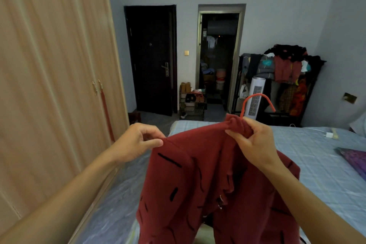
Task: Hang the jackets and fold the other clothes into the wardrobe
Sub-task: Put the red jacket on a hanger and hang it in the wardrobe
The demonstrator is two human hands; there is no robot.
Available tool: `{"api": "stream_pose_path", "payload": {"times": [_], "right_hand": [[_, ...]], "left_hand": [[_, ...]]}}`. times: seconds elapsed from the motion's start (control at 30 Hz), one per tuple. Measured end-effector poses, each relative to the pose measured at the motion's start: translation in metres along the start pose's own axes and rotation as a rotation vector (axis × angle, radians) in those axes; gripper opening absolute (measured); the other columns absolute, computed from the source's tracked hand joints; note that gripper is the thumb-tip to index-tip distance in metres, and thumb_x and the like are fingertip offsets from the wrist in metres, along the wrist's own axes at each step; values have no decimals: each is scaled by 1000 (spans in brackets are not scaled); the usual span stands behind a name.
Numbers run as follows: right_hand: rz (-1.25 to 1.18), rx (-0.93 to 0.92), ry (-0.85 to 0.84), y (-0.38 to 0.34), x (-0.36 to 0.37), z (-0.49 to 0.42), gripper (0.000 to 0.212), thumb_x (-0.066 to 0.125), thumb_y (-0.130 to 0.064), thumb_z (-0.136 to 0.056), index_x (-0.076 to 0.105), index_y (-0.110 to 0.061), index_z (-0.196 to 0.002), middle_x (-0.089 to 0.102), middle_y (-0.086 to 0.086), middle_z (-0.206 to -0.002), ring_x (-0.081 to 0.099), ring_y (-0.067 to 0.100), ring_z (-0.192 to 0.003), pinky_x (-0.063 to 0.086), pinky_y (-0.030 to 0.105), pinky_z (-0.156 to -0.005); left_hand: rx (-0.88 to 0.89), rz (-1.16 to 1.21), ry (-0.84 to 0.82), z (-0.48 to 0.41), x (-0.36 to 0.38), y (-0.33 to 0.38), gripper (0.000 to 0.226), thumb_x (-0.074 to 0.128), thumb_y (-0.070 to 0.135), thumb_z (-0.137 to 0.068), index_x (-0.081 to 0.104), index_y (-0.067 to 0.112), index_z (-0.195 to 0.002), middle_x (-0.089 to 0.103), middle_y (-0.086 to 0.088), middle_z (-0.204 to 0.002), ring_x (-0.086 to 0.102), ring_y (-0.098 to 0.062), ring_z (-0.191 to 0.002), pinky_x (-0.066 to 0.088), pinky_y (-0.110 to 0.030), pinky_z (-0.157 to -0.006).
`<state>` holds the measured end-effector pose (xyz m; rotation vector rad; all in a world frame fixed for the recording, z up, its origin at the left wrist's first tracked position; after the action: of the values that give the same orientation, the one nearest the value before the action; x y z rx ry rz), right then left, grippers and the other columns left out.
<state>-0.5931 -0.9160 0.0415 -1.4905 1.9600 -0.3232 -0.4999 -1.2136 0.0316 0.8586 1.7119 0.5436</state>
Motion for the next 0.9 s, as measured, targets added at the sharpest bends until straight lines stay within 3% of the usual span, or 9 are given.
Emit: {"api": "stream_pose_path", "payload": {"times": [0.13,0.23,0.37,0.47,0.53,0.6,0.67,0.8,0.9], "right_hand": [[2,1,8,1,-5,1,24,79,-40,-77,67,-20,-76,61,-2,-64,55,15,-56,47,42,-54],[-32,7,-28,2,-7,4,33,76,-46,-76,71,-15,-85,68,3,-71,63,24,-64,52,46,-59],[-29,-34,-52,-3,-9,9,22,76,-42,-77,72,-23,-88,67,-5,-71,62,17,-63,52,43,-59],[8,-97,-89,-12,-4,12,18,78,-39,-79,69,-24,-85,61,-14,-70,56,7,-61,46,27,-57],[27,-132,-118,-21,5,15,24,77,-40,-80,73,-20,-92,64,-17,-76,59,5,-68,46,25,-62],[21,-136,-126,-25,11,15,24,77,-38,-82,73,-18,-96,64,-17,-79,61,4,-71,48,27,-64],[10,-110,-86,-24,9,15,19,76,-39,-82,70,-21,-86,59,-18,-73,56,4,-65,44,26,-60],[-26,-21,-15,-14,0,17,29,70,-50,-80,67,-21,-79,60,-7,-68,56,15,-60,48,43,-57],[-28,13,17,-13,-2,17,28,72,-50,-80,67,-22,-78,60,-6,-65,56,15,-60,48,43,-56]], "left_hand": [[40,43,1,-2,5,1,10,71,15,-91,78,22,-89,76,-2,-87,72,-18,-82,57,-34,-78],[52,81,-48,-3,10,4,9,69,11,-91,77,14,-89,75,-6,-86,71,-17,-81,52,-25,-76],[27,156,-75,-6,16,8,9,66,5,-92,75,4,-89,74,-14,-86,69,-23,-82,53,-32,-80],[6,192,-62,-11,23,18,9,66,4,-92,74,4,-89,72,-19,-88,67,-23,-80,51,-37,-80],[25,163,-36,-18,33,31,8,67,4,-91,74,4,-88,71,-20,-88,65,-21,-79,49,-41,-79],[77,108,-10,-24,48,46,9,67,4,-91,74,8,-87,72,-14,-85,64,-18,-78,50,-44,-78],[117,54,58,-27,56,58,12,67,5,-91,74,13,-86,73,-4,-83,67,-17,-79,51,-43,-78],[226,-97,291,-18,55,73,14,67,5,-89,74,18,-87,71,9,-78,66,-12,-74,51,-29,-68],[332,-137,332,-7,64,86,12,65,14,-93,71,18,-83,67,11,-76,64,-9,-74,48,-25,-67]]}}
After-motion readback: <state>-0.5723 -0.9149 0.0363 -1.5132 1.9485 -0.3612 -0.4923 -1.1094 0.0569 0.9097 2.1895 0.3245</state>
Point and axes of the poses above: each hand's wrist, its own z-axis away from the middle knuckle, its own x-axis out of the palm, y = z × x, the point moved 7 cm from there along -z, towards the middle knuckle
